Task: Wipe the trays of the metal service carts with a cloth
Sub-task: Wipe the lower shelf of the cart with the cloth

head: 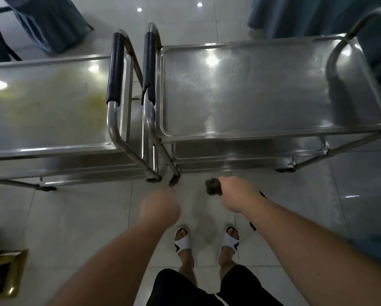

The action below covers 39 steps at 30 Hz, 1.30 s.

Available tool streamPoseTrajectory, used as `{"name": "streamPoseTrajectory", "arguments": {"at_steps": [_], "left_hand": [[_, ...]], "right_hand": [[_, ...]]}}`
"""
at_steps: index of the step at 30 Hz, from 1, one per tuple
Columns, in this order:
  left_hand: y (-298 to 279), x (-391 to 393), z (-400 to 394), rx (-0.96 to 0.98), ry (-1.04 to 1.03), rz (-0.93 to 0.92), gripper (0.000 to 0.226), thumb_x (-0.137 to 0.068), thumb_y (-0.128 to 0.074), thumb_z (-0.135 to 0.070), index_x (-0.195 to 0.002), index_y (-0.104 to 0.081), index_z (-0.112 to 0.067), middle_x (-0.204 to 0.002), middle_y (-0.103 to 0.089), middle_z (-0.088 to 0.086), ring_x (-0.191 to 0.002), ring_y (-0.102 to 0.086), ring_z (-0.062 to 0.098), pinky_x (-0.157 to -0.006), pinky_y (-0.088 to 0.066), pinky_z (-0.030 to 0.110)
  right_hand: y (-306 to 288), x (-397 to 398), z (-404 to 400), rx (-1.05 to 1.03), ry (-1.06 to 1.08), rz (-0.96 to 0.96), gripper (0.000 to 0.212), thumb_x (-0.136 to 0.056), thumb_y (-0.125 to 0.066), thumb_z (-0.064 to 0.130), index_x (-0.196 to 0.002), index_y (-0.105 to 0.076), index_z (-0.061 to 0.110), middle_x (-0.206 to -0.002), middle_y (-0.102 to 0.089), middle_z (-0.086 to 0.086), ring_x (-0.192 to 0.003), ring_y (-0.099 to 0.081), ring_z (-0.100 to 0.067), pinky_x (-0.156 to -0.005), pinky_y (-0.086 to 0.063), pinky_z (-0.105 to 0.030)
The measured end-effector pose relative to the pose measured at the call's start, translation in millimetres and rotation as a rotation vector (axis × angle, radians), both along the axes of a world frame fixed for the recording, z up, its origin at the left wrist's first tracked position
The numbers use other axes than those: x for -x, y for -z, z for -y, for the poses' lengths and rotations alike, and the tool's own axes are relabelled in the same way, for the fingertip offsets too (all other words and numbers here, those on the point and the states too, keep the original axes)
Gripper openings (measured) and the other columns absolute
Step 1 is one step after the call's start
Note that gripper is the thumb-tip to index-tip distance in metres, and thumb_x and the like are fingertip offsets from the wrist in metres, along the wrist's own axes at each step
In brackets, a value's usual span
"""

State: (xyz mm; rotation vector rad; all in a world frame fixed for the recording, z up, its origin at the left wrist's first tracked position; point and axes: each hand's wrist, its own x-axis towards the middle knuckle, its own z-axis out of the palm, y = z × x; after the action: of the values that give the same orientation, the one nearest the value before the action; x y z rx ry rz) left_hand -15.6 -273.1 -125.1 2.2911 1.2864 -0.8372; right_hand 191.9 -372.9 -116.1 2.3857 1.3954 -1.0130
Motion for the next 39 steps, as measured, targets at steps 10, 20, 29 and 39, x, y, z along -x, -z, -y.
{"name": "streamPoseTrajectory", "arguments": {"at_steps": [10, 20, 29, 39], "left_hand": [[62, -26, -7, 0.051, -0.233, 0.042, 0.055, -0.098, -0.045, -0.032, -0.152, -0.045, -0.023, -0.147, -0.055, 0.004, -0.128, -0.055, 0.030, -0.086, -0.042, 0.041], [197, -45, -87, 0.035, -0.400, 0.228, 0.055, -0.098, -0.053, -0.040, -0.146, -0.051, -0.013, -0.144, -0.056, 0.018, -0.129, -0.057, 0.041, -0.104, -0.050, 0.049], [288, -46, -147, -0.198, -0.749, 0.789, 0.029, -0.090, -0.068, -0.045, -0.113, -0.058, -0.030, -0.099, -0.068, -0.011, -0.089, -0.066, 0.013, -0.067, -0.045, 0.025], [342, -78, -175, -0.297, -0.910, 1.465, 0.023, -0.087, -0.068, -0.040, -0.078, -0.067, -0.020, -0.063, -0.069, -0.011, -0.057, -0.065, 0.000, -0.049, -0.048, 0.014]], "right_hand": [[52, -25, -39, -0.075, -0.104, -0.012, 0.036, -0.093, -0.060, 0.014, -0.127, -0.053, 0.022, -0.104, -0.058, -0.003, -0.088, -0.062, -0.026, -0.075, -0.058, -0.047], [164, -37, -99, -0.154, -0.099, -0.032, 0.049, -0.093, -0.062, 0.009, -0.139, -0.050, 0.018, -0.124, -0.061, -0.010, -0.107, -0.064, -0.033, -0.083, -0.056, -0.044], [257, -41, -163, -0.533, -0.135, -0.002, 0.025, -0.094, -0.058, 0.012, -0.117, -0.056, 0.019, -0.108, -0.061, -0.005, -0.089, -0.059, -0.026, -0.066, -0.045, -0.036], [357, -12, -235, -0.733, -0.178, -0.132, 0.048, -0.096, -0.063, 0.012, -0.141, -0.055, 0.023, -0.128, -0.066, -0.007, -0.113, -0.064, -0.030, -0.097, -0.054, -0.048]]}}
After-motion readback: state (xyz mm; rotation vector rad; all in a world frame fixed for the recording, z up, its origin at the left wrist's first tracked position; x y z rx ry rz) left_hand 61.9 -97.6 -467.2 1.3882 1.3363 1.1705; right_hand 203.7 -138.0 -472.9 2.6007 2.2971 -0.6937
